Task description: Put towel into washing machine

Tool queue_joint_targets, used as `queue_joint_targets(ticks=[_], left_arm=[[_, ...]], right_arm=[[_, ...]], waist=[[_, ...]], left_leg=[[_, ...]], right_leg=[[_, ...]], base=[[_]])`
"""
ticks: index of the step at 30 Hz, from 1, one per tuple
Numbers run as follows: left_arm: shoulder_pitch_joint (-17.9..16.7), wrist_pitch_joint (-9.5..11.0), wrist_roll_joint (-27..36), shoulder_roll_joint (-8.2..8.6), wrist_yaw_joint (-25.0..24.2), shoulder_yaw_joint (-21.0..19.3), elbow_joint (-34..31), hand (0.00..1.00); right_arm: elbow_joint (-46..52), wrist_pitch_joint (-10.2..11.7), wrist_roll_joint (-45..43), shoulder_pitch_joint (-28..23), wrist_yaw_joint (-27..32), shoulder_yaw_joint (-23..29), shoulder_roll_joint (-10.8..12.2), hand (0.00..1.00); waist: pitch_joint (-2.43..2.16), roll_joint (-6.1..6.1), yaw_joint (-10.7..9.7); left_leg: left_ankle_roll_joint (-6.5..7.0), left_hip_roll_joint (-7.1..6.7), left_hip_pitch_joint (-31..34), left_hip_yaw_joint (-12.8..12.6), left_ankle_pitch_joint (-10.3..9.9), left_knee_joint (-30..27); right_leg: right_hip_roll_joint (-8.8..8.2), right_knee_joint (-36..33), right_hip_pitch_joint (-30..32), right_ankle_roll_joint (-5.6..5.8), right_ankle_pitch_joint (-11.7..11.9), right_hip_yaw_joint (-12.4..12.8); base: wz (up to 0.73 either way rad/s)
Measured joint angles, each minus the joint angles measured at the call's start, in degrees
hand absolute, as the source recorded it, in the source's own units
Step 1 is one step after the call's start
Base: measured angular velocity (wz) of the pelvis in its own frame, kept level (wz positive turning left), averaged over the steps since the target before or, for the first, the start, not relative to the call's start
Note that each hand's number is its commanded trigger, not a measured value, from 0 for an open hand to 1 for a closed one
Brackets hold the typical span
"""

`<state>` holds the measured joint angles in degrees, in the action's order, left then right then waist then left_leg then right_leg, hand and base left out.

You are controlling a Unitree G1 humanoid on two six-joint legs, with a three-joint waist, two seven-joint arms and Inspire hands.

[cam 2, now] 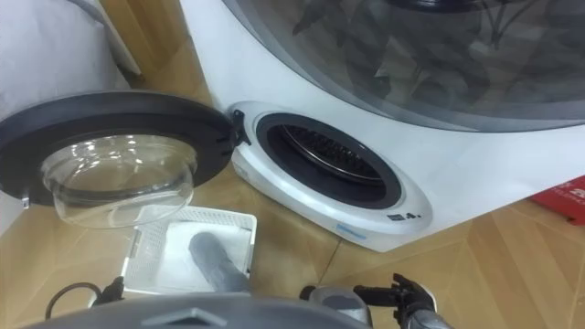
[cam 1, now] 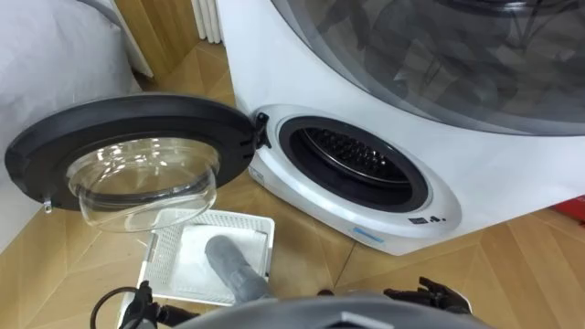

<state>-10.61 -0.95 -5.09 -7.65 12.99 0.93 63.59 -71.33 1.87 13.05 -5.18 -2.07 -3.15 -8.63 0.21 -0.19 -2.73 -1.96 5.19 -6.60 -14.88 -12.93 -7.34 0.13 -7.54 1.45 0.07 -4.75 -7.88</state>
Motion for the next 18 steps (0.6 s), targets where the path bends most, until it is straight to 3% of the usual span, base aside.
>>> queue_joint_targets(ticks=[11,18], left_arm=[[0.3,0.0,-0.3,-0.02,0.1,0.1,0.0,0.00],[2.1,0.0,-2.7,-0.33,-0.1,2.6,-0.1,0.00]], right_arm=[[0.0,0.0,0.4,0.1,0.0,-0.1,-0.1,0.00],[0.1,0.0,0.2,0.4,0.1,-0.1,-0.4,0.00]], waist=[[0.08,0.12,0.0],[0.04,0.43,-0.1]], left_leg=[[0.00,0.01,0.1,0.1,0.0,0.0],[0.01,-0.01,1.3,0.1,0.0,-0.1]], right_leg=[[0.00,0.0,0.0,0.00,0.0,0.0],[-0.06,-0.2,1.2,-0.05,0.0,-0.1]], base=[[0.00],[0.00]])
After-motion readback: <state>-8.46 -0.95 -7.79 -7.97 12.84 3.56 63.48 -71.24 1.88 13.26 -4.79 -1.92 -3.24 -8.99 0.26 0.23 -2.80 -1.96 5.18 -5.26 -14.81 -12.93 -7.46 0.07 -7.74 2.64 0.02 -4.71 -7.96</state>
